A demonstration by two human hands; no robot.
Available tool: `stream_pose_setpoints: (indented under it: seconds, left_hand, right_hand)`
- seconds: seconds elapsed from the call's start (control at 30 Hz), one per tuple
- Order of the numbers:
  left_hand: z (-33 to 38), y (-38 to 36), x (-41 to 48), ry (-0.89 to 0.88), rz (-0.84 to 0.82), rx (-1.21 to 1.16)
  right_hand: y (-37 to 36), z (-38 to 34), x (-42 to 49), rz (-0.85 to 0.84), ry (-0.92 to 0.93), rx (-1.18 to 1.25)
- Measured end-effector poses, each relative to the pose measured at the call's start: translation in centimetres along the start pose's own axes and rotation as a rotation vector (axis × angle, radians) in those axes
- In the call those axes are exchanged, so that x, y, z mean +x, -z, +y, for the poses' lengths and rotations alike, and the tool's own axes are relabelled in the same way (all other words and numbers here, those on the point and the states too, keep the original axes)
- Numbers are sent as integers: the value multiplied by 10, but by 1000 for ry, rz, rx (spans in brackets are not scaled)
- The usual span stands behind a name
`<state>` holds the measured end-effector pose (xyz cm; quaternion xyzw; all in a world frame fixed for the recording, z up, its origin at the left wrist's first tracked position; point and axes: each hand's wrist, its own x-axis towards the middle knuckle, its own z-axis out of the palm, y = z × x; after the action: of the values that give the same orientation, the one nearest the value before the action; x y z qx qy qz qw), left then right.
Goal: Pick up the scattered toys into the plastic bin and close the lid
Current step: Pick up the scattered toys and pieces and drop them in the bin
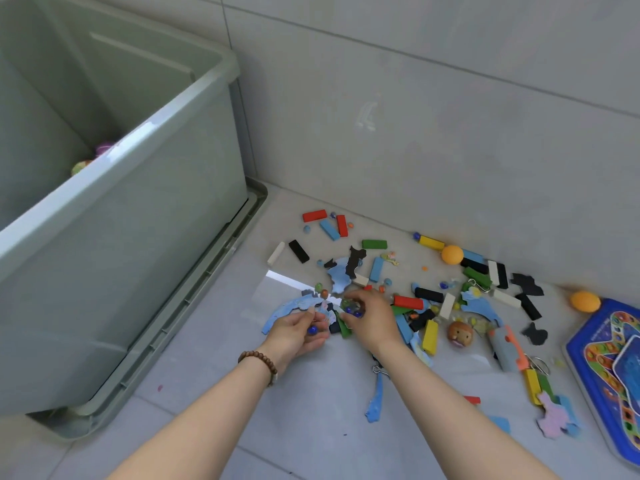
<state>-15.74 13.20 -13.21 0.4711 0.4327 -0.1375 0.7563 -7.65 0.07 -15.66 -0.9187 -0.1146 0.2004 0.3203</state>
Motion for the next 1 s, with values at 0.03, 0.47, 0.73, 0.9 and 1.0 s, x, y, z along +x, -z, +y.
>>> stream_pose_setpoints:
  seconds: [0.03, 0.47, 0.73, 0.9, 1.0]
  left_hand:
    - [-2, 1, 0, 2, -8, 3]
    - [-16, 12, 10, -102, 31, -50]
    - [-21, 11, 13, -145, 70, -53]
    - [-20, 9, 14, -143, 67, -63]
    - [-20, 8, 13, -145, 63, -53]
  right_hand:
    - [0, -1, -1, 5, 5, 5]
    - [0, -9, 1, -149, 141, -107]
    - [-6, -4, -6, -77, 21, 201]
    - [-3, -6, -4, -138, 5, 263]
    - [1, -7, 0, -194, 8, 182]
